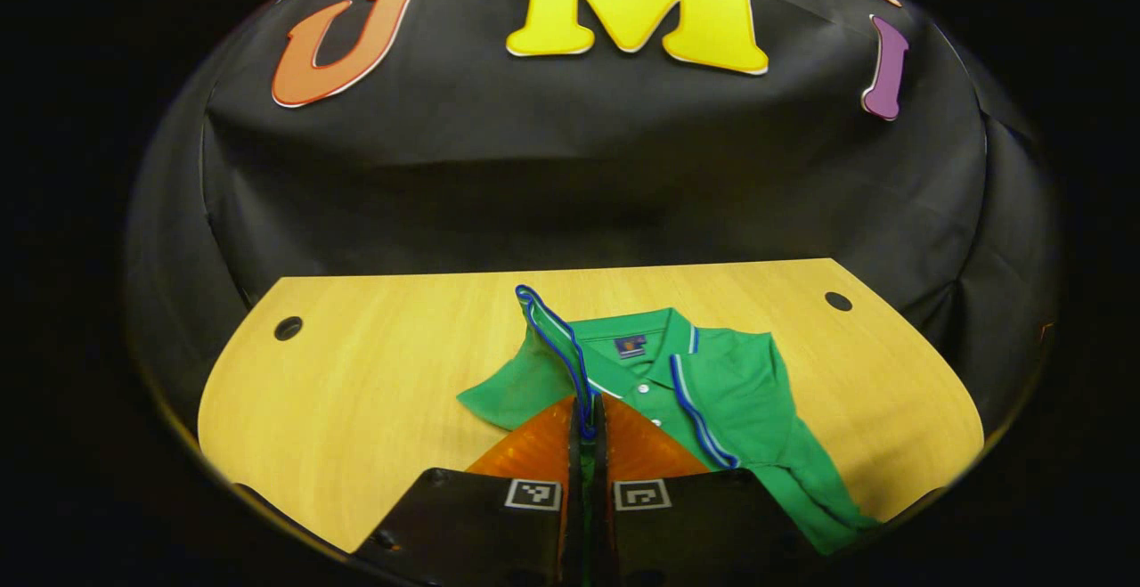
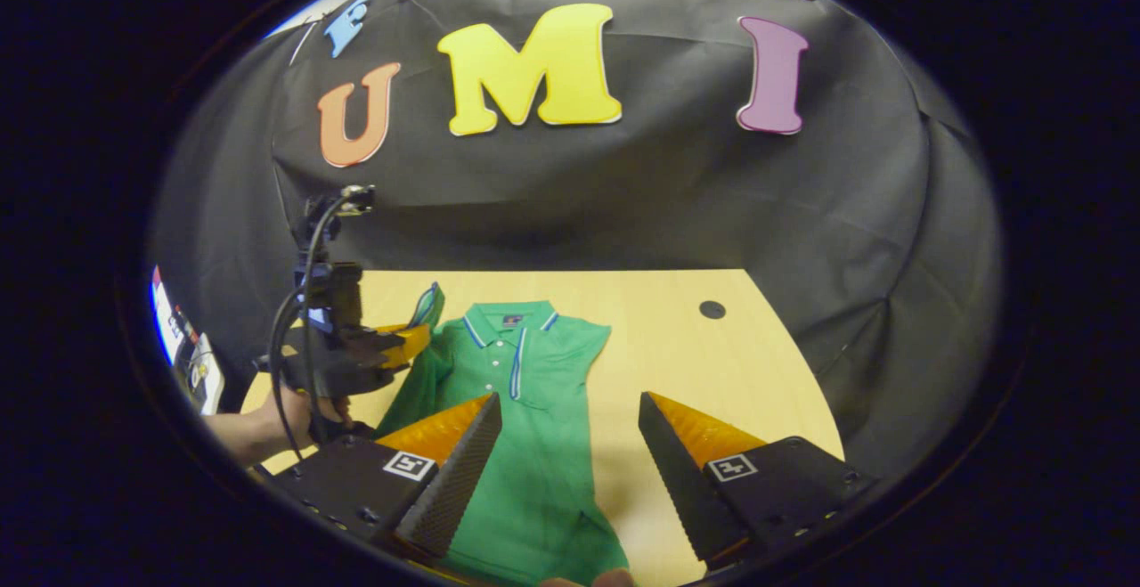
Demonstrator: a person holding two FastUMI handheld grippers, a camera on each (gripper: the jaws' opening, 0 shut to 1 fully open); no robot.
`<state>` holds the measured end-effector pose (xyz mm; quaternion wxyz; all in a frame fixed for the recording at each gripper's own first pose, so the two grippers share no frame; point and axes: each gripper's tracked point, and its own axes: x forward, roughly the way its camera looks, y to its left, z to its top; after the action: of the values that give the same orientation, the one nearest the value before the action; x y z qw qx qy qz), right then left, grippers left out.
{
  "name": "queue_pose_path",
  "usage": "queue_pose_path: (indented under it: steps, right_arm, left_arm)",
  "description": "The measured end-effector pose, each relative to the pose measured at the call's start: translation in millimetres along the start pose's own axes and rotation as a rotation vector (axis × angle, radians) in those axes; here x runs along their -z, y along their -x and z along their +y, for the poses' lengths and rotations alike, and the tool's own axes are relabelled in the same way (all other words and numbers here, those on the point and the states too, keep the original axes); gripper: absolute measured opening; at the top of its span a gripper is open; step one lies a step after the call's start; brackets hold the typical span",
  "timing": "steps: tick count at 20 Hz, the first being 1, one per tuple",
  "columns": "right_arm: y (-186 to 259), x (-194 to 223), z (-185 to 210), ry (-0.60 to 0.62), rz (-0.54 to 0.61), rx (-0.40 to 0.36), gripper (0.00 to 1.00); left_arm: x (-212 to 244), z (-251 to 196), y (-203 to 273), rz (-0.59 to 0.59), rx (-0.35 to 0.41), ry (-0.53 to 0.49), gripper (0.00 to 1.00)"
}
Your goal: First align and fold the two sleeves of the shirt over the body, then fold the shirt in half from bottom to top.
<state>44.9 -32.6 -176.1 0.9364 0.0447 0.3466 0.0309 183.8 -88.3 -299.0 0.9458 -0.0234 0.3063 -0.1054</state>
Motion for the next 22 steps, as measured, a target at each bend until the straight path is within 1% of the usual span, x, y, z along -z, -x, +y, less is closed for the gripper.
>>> queue_pose_path:
  steps: [2, 4, 5, 6, 9, 11, 14, 16, 17, 18, 19, 22]
  right_arm:
    - [6.2, 4.4, -13.1, -0.007, 0.002, 0.018, 0.95]
    - [10.5, 8.1, -24.7, -0.013, 0.003, 0.036, 0.95]
    - [12.2, 8.9, -29.6, -0.017, 0.001, 0.041, 0.95]
    - [13.4, 9.4, -32.9, -0.021, -0.001, 0.045, 0.95]
    - [13.6, 9.3, -35.8, -0.020, -0.010, 0.049, 0.96]
    - [16.2, 2.4, -33.6, -0.011, -0.034, 0.049, 0.96]
    - [25.4, -7.6, -18.6, 0.031, -0.090, 0.014, 0.96]
    - [33.3, -13.8, -2.5, 0.077, -0.135, -0.036, 0.96]
    - [36.1, -14.3, 6.6, 0.093, -0.148, -0.072, 0.96]
    - [39.2, -10.1, 10.8, 0.106, -0.151, -0.093, 0.92]
    - [42.2, -5.8, 12.6, 0.109, -0.148, -0.104, 0.96]
    - [55.1, 13.4, 13.7, 0.100, -0.131, -0.114, 0.97]
  left_arm:
    - [13.1, -20.4, -12.6, 0.036, 0.003, -0.025, 0.10]
    - [23.3, -33.3, -17.9, 0.066, 0.004, -0.068, 0.15]
    - [26.0, -36.6, -14.4, 0.069, 0.007, -0.080, 0.23]
    - [24.8, -38.8, -9.7, 0.065, -0.002, -0.082, 0.28]
    - [19.9, -30.1, 9.8, 0.029, -0.059, -0.048, 1.00]
    - [10.8, -18.1, 31.6, -0.016, -0.105, 0.004, 1.00]
    - [-10.3, -6.9, 77.1, -0.104, -0.136, 0.045, 1.00]
    - [-21.5, -1.6, 114.0, -0.175, -0.139, 0.063, 1.00]
    - [-18.0, 3.2, 131.1, -0.176, -0.146, 0.074, 1.00]
    - [-13.5, 10.2, 146.8, -0.178, -0.164, 0.080, 1.00]
    - [-10.7, 15.1, 159.6, -0.180, -0.177, 0.084, 1.00]
    - [-0.2, 28.8, 206.0, -0.191, -0.187, 0.065, 1.00]
